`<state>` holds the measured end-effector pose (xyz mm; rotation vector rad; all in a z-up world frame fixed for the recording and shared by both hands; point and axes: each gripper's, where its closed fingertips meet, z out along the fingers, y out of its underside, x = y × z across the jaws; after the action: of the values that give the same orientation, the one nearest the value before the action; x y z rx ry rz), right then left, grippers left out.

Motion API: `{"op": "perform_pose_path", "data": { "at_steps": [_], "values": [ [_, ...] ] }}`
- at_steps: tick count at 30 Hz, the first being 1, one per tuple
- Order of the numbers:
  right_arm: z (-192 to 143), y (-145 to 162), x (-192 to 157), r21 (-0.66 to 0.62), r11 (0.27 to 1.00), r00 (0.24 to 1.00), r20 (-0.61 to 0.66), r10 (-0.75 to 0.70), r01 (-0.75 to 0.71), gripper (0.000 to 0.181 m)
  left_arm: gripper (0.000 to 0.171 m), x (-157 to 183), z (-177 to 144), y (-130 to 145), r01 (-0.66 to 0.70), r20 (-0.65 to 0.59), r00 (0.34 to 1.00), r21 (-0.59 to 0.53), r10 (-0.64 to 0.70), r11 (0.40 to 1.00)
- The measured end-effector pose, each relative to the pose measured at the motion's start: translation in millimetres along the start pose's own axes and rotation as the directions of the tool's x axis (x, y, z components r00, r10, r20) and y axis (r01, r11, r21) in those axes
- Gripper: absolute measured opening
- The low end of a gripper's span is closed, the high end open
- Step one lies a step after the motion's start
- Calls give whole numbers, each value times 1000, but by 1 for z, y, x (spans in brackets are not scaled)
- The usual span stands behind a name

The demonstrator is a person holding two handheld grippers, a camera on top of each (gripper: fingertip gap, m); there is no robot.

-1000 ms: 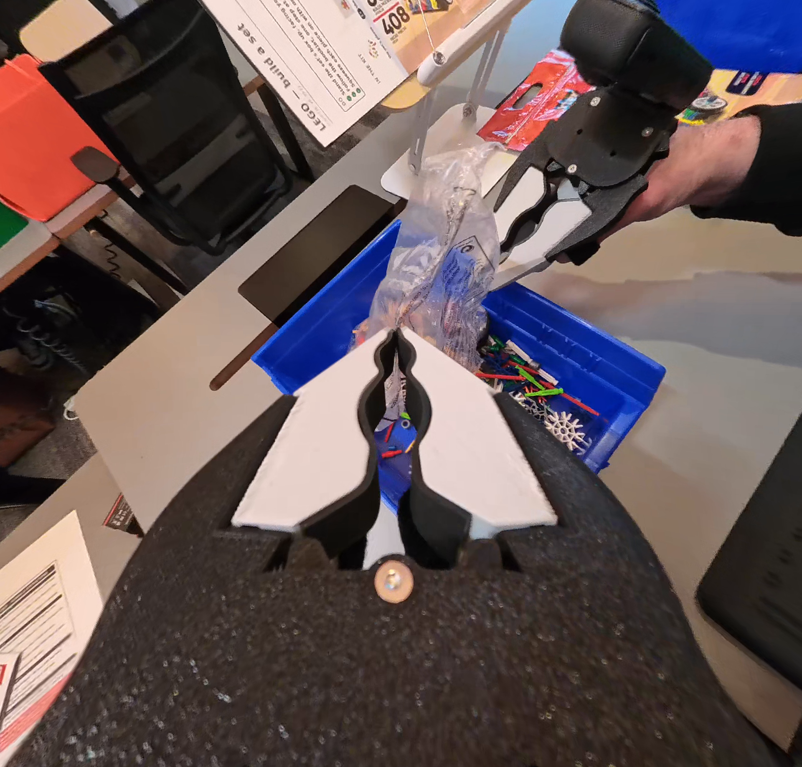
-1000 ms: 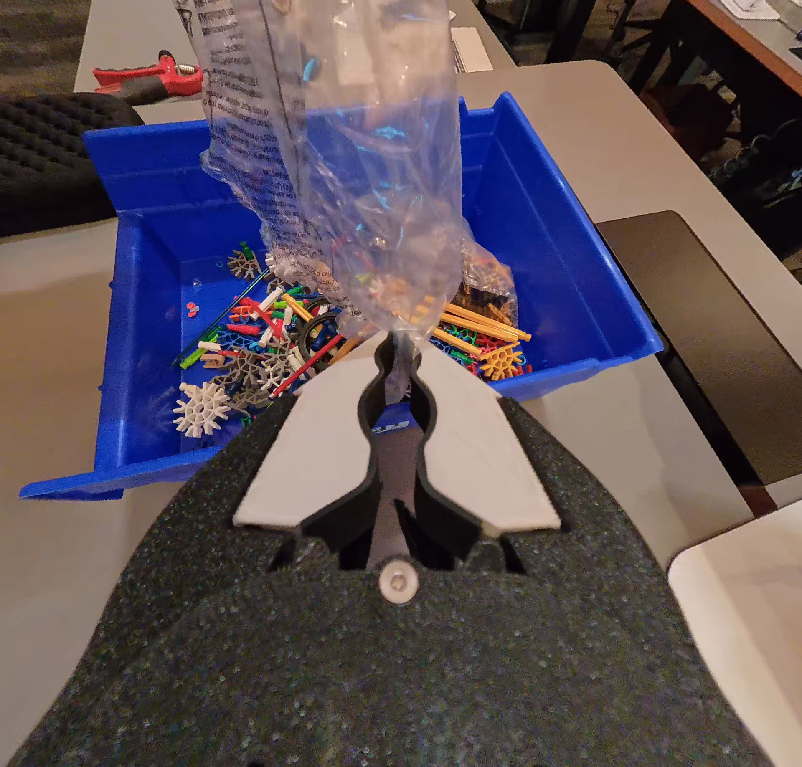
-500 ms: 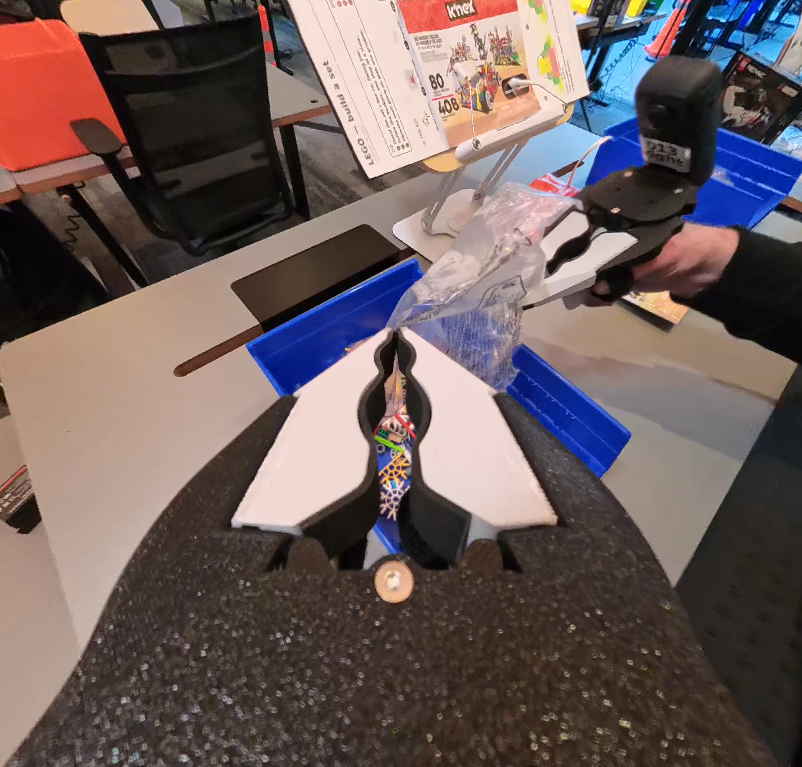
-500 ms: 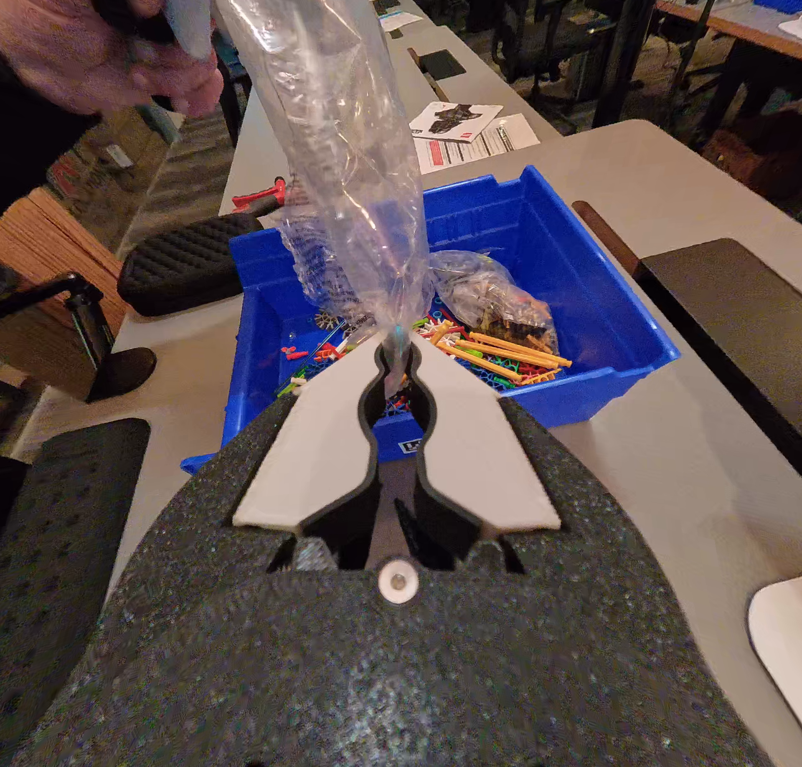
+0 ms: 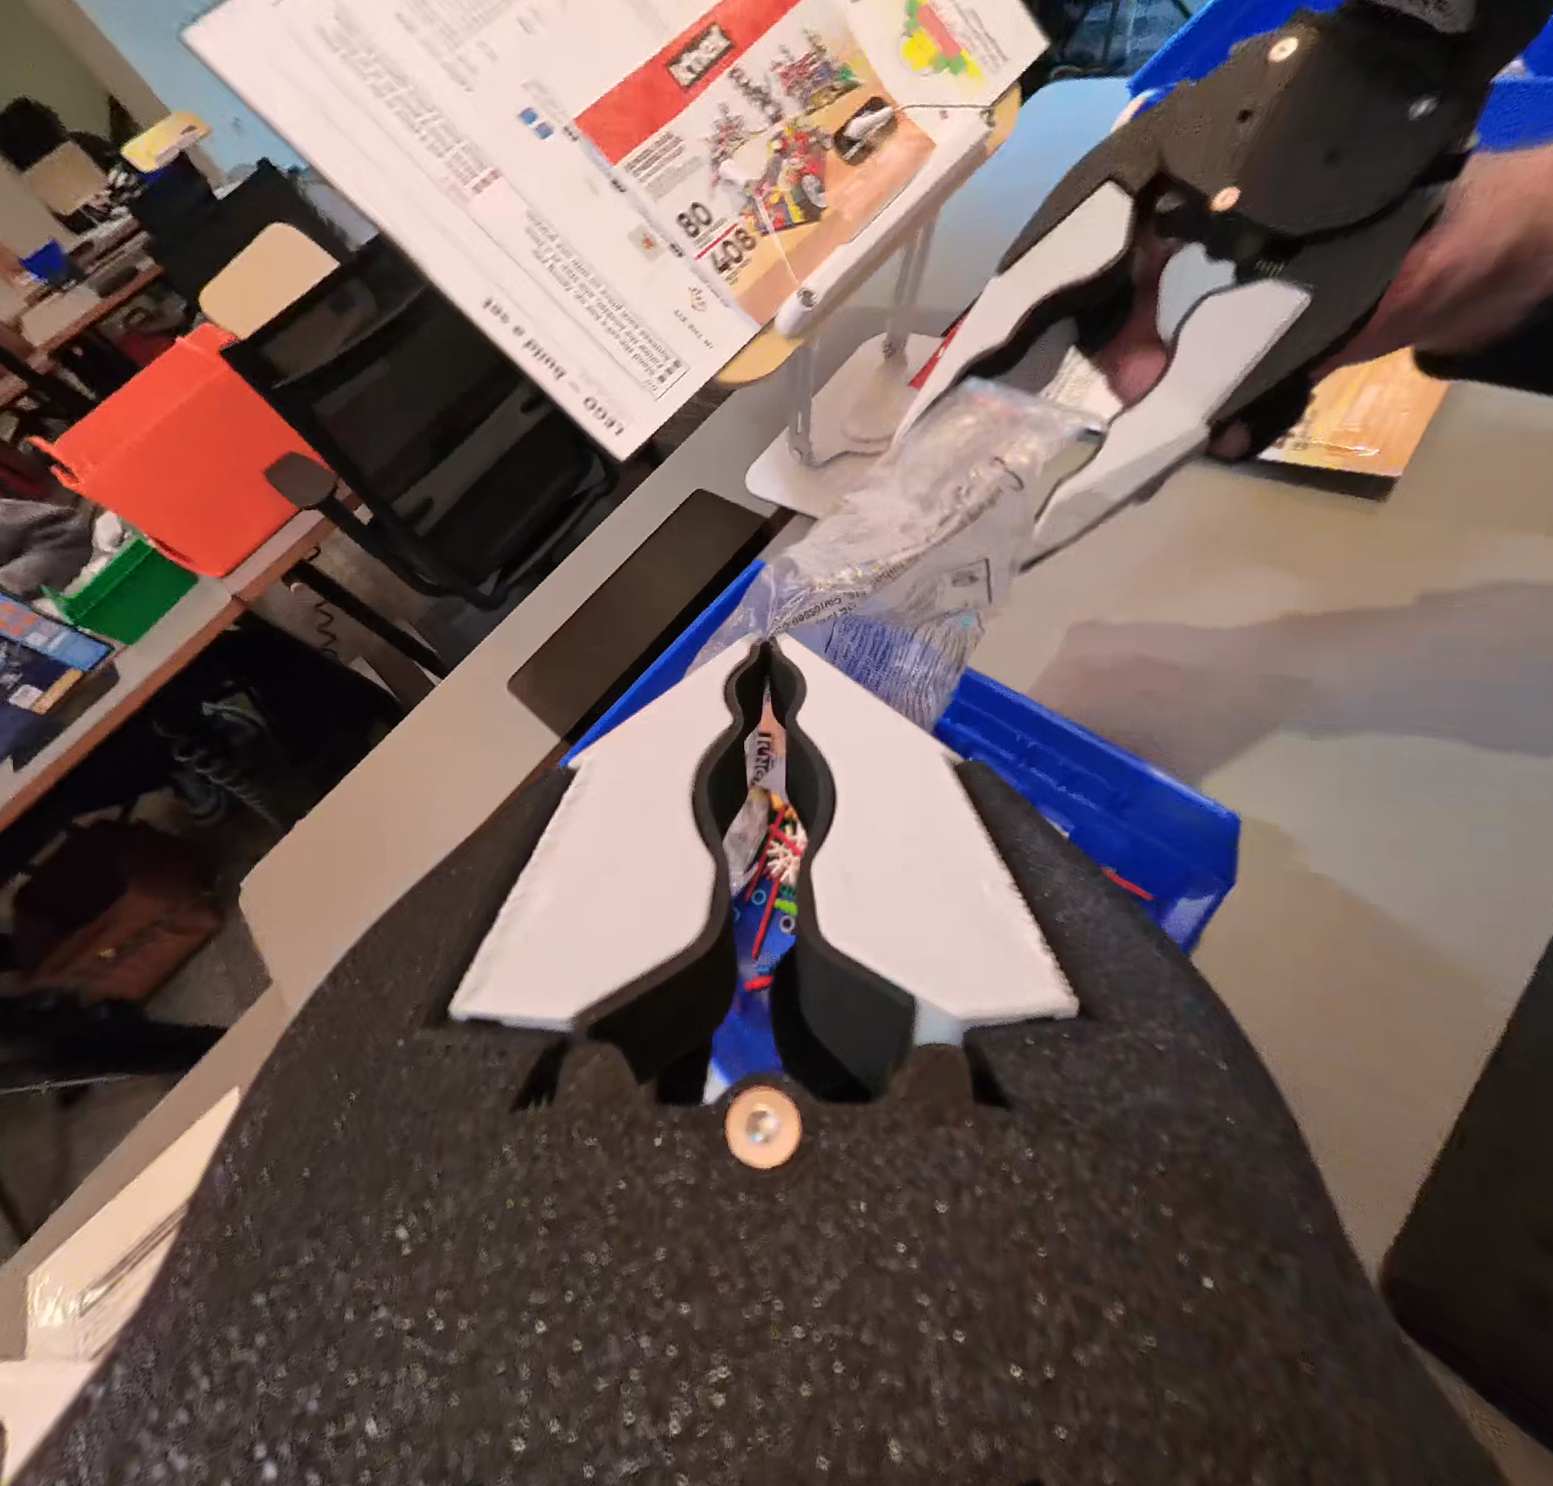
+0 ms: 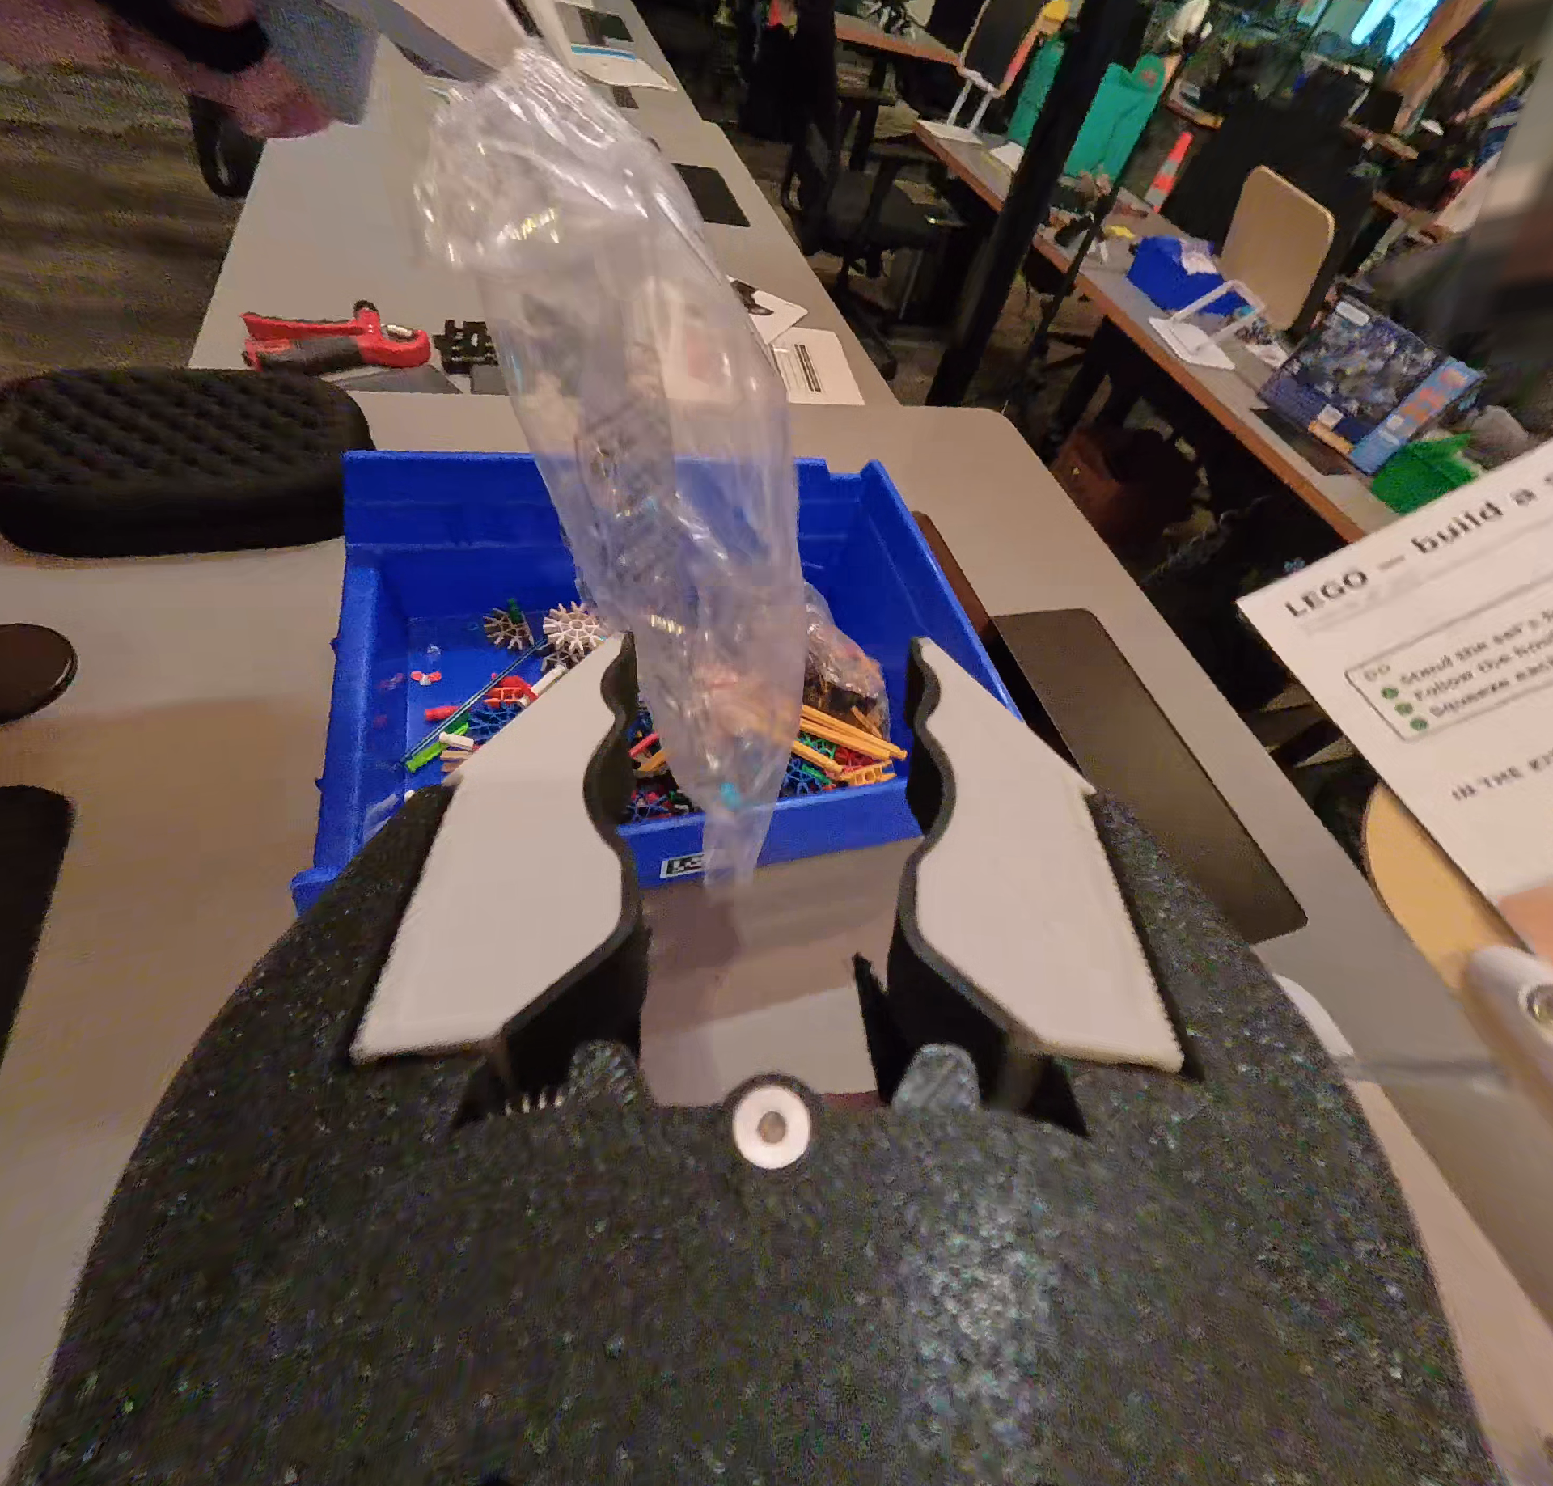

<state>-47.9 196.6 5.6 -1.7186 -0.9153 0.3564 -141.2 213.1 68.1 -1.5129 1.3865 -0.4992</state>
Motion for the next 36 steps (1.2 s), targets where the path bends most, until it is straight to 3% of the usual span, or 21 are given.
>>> {"op": "perform_pose_path", "data": {
  "at_steps": [2, 4, 6, 12, 20, 26, 30, 33, 36],
  "values": [
    [7, -8, -15, -4, 998, 998, 39, -57, 57, 60, 0, 11, 5, -11, -9, -27, 1000, -1, 9, 1000],
    [10, -9, -20, -7, 996, 996, 38, -83, 84, 22, 0, 18, 9, -20, -22, -34, 999, 10, 22, 1000],
    [7, -9, -21, 10, 999, 998, 50, -40, 39, 0, 0, 25, 13, -27, -14, -61, 998, 24, 16, 1000],
    [-31, -13, -9, 132, 955, 956, 169, 242, -265, 0, 0, 27, 15, -48, 29, -94, 995, 118, -18, 993],
    [-77, -18, -5, 202, 928, 945, 159, 286, -315, 0, 0, 41, 32, -78, 58, -185, 982, 174, -25, 983],
    [-147, -4, 26, 258, 899, 930, -9, 368, -353, 0, 12, 34, 44, -81, 123, -175, 981, 202, -88, 972],
    [-223, 36, 64, 212, 909, 878, -255, 406, -358, 0, 15, 36, 56, -63, 154, -177, 976, 167, -124, 974],
    [-305, 67, 100, 164, 919, 771, -503, 390, -357, 0, 16, 41, 66, -45, 161, -178, 974, 119, -139, 980],
    [-397, 93, 136, 88, 930, 593, -748, 298, -356, 0, 16, 48, 75, -31, 167, -184, 972, 84, -150, 982]
  ]
}}
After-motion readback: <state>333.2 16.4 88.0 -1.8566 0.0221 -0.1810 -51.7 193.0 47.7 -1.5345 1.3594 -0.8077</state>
